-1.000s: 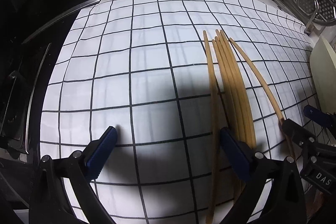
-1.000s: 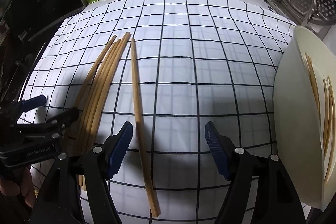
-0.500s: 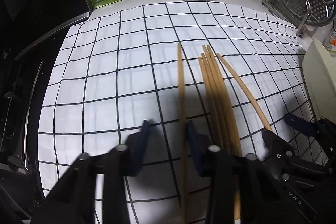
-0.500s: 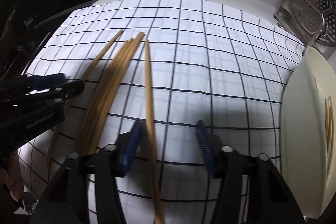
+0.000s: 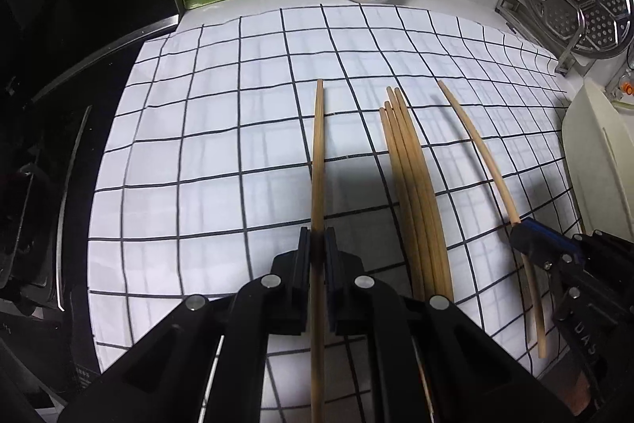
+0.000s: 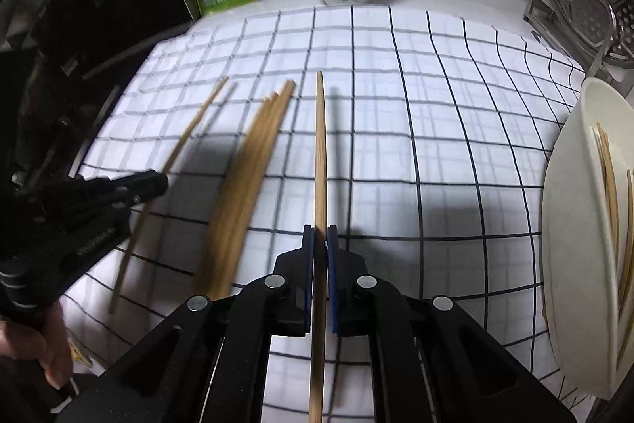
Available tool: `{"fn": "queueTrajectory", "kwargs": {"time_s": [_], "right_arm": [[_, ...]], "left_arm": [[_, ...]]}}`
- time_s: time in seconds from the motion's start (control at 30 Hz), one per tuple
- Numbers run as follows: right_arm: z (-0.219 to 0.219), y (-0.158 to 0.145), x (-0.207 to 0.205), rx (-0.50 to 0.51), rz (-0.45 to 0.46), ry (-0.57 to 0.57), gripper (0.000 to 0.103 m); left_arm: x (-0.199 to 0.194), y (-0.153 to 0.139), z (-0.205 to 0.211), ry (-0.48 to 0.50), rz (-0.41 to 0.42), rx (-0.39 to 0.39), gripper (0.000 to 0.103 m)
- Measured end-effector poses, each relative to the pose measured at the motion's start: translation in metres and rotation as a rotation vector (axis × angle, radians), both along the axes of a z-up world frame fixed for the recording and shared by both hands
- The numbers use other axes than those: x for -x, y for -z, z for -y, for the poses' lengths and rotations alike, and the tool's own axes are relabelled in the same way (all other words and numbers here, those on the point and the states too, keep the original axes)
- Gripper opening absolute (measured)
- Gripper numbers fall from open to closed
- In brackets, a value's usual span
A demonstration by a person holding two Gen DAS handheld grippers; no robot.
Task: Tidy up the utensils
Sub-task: 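Close the left tool on one chopstick while the right tool grasps another, then carry both held chopsticks with both tools over the cream basin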
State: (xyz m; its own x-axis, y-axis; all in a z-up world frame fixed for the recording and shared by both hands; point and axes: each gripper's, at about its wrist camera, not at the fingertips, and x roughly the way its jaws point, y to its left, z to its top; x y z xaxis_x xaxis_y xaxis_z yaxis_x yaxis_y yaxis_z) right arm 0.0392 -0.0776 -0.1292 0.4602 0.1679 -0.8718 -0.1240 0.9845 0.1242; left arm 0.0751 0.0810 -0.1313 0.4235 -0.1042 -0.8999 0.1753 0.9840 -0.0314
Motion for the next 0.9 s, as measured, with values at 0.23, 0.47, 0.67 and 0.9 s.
{"fn": "queueTrajectory", "kwargs": {"time_s": [0.23, 0.47, 0.67, 0.9], "right_arm": [[0.007, -0.051, 0.011, -0.073, 0.079, -0.014, 0.006], [0.046, -0.098, 0.021, -0.105, 0.165, 0.023, 0.006], [0.103, -0.12, 0.035, -0.107, 0.214, 0.096, 0.006], [0.191, -0.127, 0.054, -0.103, 0.24, 0.245, 0.006]], "left_arm": [[0.007, -0.039, 0.002, -0.007, 0.053, -0.001, 0.007], [0.007, -0.087, 0.037, 0.018, 0.137, 0.033, 0.007], [0.01, -0.117, 0.094, 0.087, 0.185, 0.077, 0.007], [0.016, -0.133, 0.178, 0.203, 0.199, 0.124, 0.007]]}}
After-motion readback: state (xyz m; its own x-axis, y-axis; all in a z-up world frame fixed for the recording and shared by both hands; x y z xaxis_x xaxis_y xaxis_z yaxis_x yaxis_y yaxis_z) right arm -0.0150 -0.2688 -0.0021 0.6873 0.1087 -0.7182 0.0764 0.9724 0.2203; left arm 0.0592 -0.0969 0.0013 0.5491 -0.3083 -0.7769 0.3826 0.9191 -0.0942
